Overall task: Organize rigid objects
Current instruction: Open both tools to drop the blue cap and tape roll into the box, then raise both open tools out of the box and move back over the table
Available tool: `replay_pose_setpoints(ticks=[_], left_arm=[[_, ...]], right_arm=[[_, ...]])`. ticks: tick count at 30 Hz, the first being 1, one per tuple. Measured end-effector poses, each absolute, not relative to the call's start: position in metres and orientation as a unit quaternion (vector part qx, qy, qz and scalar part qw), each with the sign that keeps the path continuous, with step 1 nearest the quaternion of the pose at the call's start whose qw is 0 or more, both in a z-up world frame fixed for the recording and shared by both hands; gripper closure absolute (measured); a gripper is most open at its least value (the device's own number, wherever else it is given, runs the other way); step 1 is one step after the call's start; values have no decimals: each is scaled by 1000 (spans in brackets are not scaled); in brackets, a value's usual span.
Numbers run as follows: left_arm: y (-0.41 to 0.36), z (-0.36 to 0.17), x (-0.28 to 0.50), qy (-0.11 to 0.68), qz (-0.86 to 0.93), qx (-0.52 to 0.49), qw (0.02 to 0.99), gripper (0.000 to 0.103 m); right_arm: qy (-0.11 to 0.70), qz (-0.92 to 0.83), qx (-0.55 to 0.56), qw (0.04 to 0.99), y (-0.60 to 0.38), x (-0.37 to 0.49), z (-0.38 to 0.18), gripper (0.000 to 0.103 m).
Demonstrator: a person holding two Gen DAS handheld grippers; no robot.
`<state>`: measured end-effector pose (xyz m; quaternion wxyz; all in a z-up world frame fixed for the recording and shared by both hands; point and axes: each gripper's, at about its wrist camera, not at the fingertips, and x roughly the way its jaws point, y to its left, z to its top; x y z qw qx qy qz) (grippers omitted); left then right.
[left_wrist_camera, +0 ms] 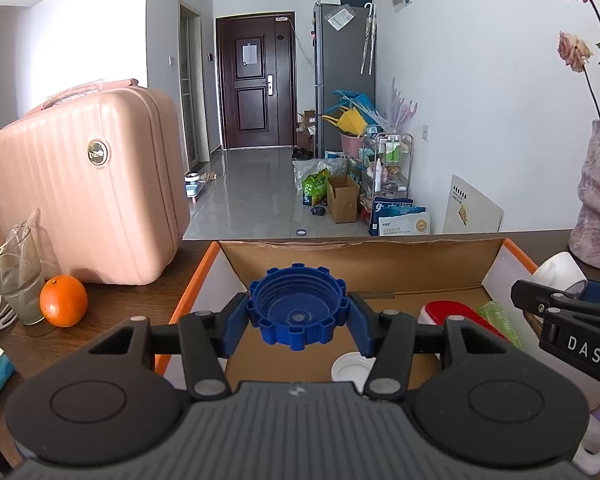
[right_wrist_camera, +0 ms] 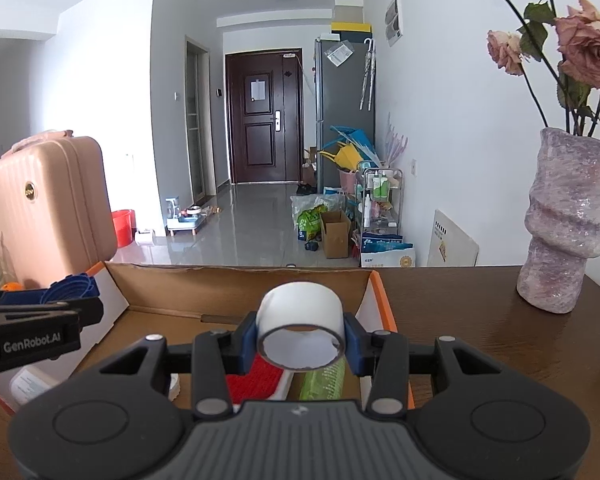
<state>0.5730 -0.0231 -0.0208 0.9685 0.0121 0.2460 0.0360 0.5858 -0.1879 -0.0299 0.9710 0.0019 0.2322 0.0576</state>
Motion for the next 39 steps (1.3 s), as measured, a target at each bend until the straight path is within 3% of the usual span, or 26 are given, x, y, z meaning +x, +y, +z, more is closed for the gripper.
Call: replay_pose_setpoints(ticks=[5, 7, 8, 10, 11, 13, 17, 39], left_arm=[[-19, -26, 579, 256, 33, 12, 966, 49], [-17, -27, 580, 256, 34, 4, 966, 43], [-15, -26, 580, 256, 33, 1, 966, 39], [-12, -25, 579, 251, 38, -4, 967, 19], [-11, -23, 577, 245, 42, -5, 969, 15], [-10, -21, 574, 236, 50, -7, 970, 1], [-7, -19, 572, 228, 63, -6, 972, 0], [-6, -7, 544, 218, 68, -13, 974, 0]], right_arm=[[248, 61, 0, 967, -190, 592, -33, 60], [252, 61, 3, 966, -191, 592, -34, 59], [253, 61, 3, 966, -192, 592, -34, 49], [245, 55, 7, 968, -193, 589, -32, 31], [242, 54, 8, 969, -194, 588, -32, 22], [237, 52, 13, 970, -196, 586, -30, 15], [233, 47, 15, 971, -198, 585, -29, 2], [209, 44, 14, 977, -200, 555, -16, 0]])
